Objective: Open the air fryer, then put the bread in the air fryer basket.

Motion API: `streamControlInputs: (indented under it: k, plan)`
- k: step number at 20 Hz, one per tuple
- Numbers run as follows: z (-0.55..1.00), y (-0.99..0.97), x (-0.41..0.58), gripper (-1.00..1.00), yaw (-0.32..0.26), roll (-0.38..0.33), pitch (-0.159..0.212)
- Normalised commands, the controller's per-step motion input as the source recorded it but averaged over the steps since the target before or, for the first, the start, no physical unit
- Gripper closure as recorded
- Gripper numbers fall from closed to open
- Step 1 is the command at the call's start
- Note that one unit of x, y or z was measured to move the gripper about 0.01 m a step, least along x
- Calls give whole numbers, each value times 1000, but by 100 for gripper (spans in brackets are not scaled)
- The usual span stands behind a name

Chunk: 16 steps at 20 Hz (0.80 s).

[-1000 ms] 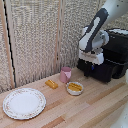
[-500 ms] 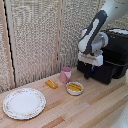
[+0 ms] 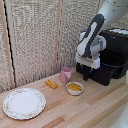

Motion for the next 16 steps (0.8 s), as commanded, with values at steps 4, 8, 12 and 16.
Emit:
streamControlInputs:
  k: [4, 8, 12, 16]
  plan:
    - [964, 336, 83, -100, 0, -36, -4]
    - [729, 326, 164, -100, 54, -9, 46]
    - [536, 208, 266, -100, 253, -6, 74]
    - [214, 71, 350, -100, 297, 59, 16]
